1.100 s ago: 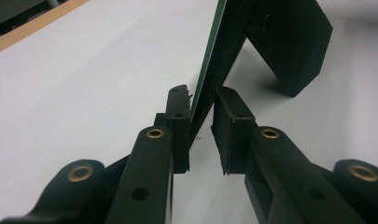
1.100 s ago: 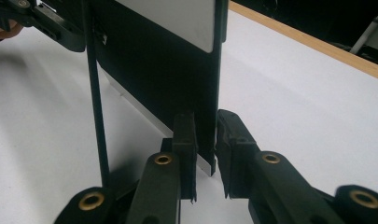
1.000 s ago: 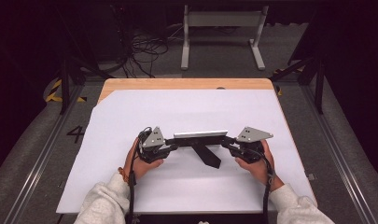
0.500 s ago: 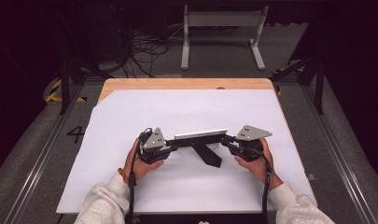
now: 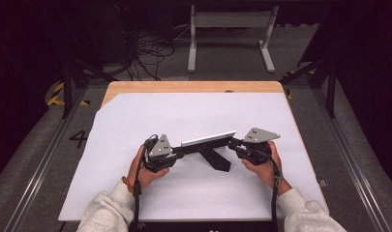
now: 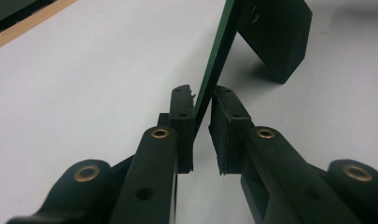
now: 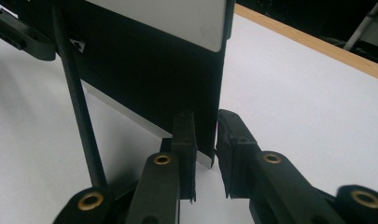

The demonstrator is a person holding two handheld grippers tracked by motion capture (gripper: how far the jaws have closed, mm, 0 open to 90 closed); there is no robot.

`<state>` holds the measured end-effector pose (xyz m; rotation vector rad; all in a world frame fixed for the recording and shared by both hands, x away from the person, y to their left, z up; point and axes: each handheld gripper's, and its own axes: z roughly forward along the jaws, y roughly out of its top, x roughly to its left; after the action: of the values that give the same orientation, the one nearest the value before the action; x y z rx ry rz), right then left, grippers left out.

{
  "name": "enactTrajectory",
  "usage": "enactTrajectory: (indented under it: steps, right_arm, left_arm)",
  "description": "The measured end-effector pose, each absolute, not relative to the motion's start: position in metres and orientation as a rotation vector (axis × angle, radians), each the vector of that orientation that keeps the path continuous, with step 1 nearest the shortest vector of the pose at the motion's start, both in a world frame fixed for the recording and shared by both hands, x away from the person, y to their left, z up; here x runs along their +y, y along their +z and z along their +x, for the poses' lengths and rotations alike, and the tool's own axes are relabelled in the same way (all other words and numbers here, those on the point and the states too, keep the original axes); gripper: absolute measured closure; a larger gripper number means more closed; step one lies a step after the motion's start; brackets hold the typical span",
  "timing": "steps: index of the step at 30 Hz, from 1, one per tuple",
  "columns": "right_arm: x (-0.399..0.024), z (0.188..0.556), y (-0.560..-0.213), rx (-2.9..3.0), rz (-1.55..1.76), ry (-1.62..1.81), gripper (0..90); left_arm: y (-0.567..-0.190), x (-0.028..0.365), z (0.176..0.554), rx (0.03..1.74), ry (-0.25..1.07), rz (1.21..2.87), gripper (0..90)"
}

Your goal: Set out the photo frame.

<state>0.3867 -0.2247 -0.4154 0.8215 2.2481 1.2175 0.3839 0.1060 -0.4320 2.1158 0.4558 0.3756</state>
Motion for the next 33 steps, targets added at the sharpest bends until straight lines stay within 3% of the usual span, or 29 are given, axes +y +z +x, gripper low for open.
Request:
enactTrajectory:
  steps: [3, 25, 28, 33]
  right_arm:
    - [-0.224, 0.385, -0.416, 2.251, 0.84, 1.194, 70.2]
    - [-0.231, 0.355, -0.432, 2.481, 0.852, 1.225, 55.0]
    - [-0.229, 0.358, -0.44, 2.502, 0.874, 1.213, 55.8]
    - [-0.223, 0.358, -0.447, 2.494, 0.867, 1.198, 71.0]
  left_arm:
    - [-0.431, 0.106, 0.382, 0.464, 0.387, 2.127, 79.9]
    - [-0.43, 0.106, 0.379, 0.453, 0.408, 2.143, 78.9]
    - [-0.431, 0.104, 0.381, 0.446, 0.411, 2.154, 78.8]
    - [-0.432, 0.102, 0.382, 0.434, 0.425, 2.17, 79.4]
